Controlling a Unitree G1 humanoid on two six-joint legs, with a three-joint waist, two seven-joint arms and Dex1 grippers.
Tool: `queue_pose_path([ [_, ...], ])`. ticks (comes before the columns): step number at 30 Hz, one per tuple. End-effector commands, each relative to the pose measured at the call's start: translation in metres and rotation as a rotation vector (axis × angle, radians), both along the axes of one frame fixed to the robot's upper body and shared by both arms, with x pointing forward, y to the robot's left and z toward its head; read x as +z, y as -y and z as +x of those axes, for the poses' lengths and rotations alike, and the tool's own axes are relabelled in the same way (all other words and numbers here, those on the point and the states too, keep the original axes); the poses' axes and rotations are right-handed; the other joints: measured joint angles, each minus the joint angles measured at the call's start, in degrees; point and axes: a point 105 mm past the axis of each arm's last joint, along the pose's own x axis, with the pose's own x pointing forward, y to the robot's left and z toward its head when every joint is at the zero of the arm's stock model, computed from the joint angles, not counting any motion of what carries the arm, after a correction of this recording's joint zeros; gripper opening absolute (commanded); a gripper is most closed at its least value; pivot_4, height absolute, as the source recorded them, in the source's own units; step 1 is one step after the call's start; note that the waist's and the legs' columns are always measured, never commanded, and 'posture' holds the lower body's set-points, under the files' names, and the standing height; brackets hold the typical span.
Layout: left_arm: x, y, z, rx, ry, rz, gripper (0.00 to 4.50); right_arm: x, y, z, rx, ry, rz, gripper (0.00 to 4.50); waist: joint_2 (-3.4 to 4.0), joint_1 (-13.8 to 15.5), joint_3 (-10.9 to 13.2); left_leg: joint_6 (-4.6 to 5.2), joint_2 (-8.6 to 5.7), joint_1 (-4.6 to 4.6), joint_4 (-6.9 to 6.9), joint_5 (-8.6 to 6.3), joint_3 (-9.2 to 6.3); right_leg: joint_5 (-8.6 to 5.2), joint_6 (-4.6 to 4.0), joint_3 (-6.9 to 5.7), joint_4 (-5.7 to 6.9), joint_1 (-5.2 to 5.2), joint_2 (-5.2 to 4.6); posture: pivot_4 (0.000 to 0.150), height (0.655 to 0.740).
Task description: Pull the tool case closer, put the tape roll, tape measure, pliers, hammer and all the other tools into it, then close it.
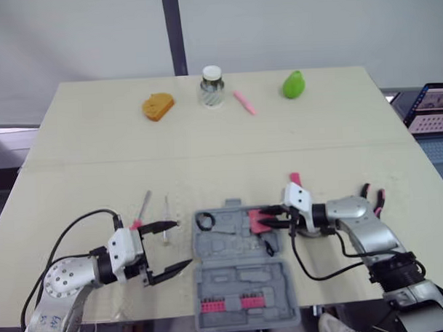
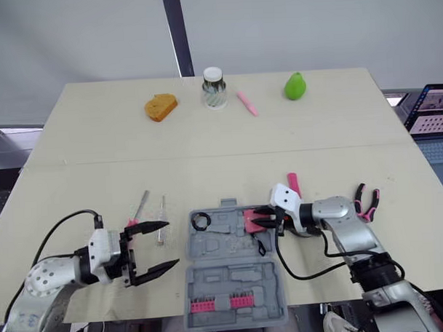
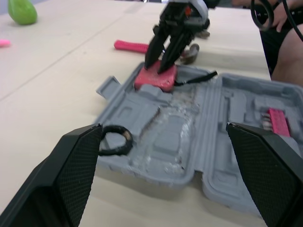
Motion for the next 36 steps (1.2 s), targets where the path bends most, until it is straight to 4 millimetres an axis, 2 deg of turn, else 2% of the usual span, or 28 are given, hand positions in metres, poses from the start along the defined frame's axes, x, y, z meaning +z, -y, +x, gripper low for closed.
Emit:
queue_pose_path([
  [1,0.015,0.000,0.001,0.016,0.019,-0.039,4.50,-0.005,0.002,-0.002,-0.009,-0.011,0.015,1.27,-0.01,0.0,0.0,0.00,0.00,0.00,0.00,0.00,0.00,0.00,0.00,0.00,0.00,0.00,0.00,0.150,0.6950],
  [15,0.017,0.003,-0.004,-0.021,0.001,-0.010,4.50,-0.020,0.001,0.005,-0.059,0.000,0.064,1.27,-0.20,0.1,-0.1,-0.01,0.01,0.01,0.03,0.00,-0.05,0.00,0.00,0.03,0.00,0.05,0.06,0.150,0.6950],
  [36,0.012,0.002,-0.009,-0.034,-0.005,0.011,4.50,-0.052,0.013,-0.005,-0.113,-0.051,0.067,1.27,-0.45,0.1,-0.3,-0.02,-0.02,0.15,0.06,0.00,-0.31,0.00,0.00,-0.10,-0.04,0.37,0.06,0.150,0.6950],
])
